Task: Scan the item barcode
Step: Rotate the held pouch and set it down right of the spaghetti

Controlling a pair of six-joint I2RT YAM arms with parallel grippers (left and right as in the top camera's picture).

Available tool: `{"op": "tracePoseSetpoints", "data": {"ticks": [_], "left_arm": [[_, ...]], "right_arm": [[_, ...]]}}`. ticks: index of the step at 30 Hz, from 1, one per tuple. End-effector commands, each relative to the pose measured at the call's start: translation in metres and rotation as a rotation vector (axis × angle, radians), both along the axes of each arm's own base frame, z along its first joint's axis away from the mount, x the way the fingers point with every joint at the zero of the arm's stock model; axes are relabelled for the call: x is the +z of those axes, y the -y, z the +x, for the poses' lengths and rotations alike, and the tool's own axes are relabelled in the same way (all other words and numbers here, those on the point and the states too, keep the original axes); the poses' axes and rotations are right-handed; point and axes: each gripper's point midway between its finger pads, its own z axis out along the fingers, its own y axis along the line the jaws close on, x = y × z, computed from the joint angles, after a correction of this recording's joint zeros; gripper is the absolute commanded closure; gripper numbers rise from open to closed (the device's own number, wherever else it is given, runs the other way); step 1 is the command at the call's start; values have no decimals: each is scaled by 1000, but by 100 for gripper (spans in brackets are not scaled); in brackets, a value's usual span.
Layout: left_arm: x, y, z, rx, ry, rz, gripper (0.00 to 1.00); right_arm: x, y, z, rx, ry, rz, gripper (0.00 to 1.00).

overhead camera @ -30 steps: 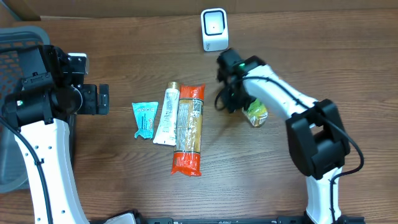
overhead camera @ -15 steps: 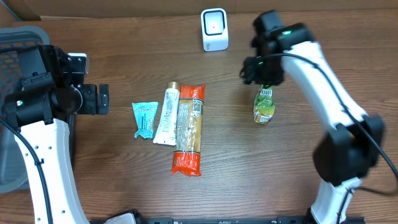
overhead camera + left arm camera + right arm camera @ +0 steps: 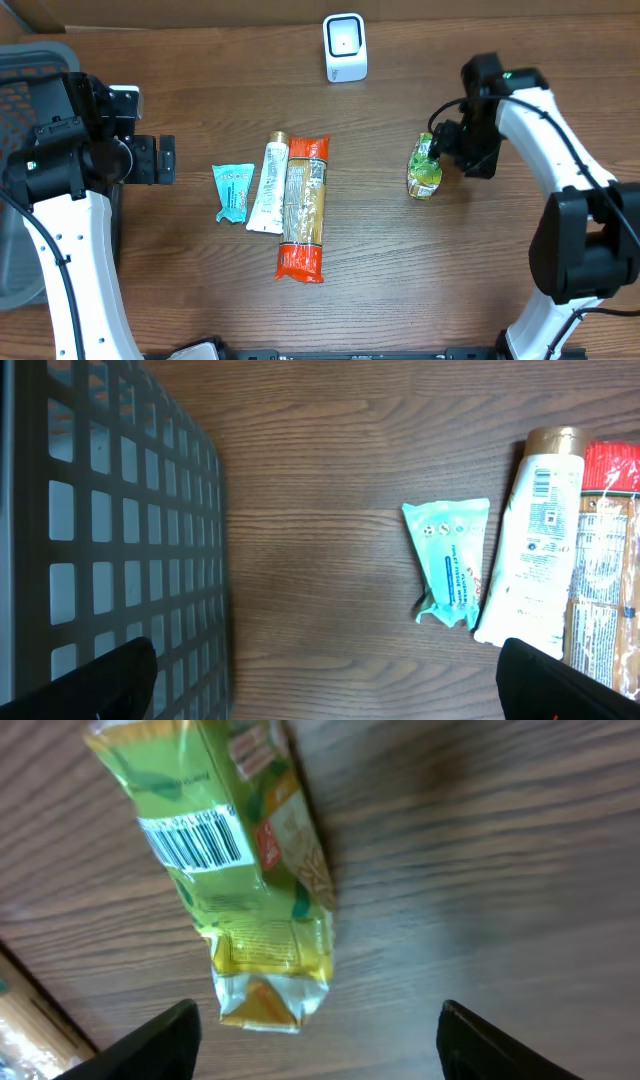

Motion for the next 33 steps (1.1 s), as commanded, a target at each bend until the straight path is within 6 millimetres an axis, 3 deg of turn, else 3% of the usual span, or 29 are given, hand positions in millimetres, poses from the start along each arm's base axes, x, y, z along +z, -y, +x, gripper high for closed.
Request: {"op": "tracePoseSetpoints", "data": {"ticks": [1,8,12,15,19,21,27,33], "left_arm": [[4,0,0,-14,11,4,0],[4,0,0,-13,11,4,0],[4,0,0,-14,11,4,0],[4,0,0,-13,11,4,0],[4,0,0,-13,11,4,0],[4,0,0,-13,11,4,0],[4,0,0,-14,11,4,0],[4,0,0,-14,11,4,0]], "right_arm": [[-10,-17,-5,41,8,103,20],[-51,-27,-11,48,50,169,16],[-61,-32,-16,45,56,208,17],[-62,-33,-16,38,55,214,29],[-61,-33,-13,36,67,216,67],[-59,-34,-11,37,71,216,79],[-38,-21,-2,38,88,122,89],[-11,18,2,73,135,-291,89]]}}
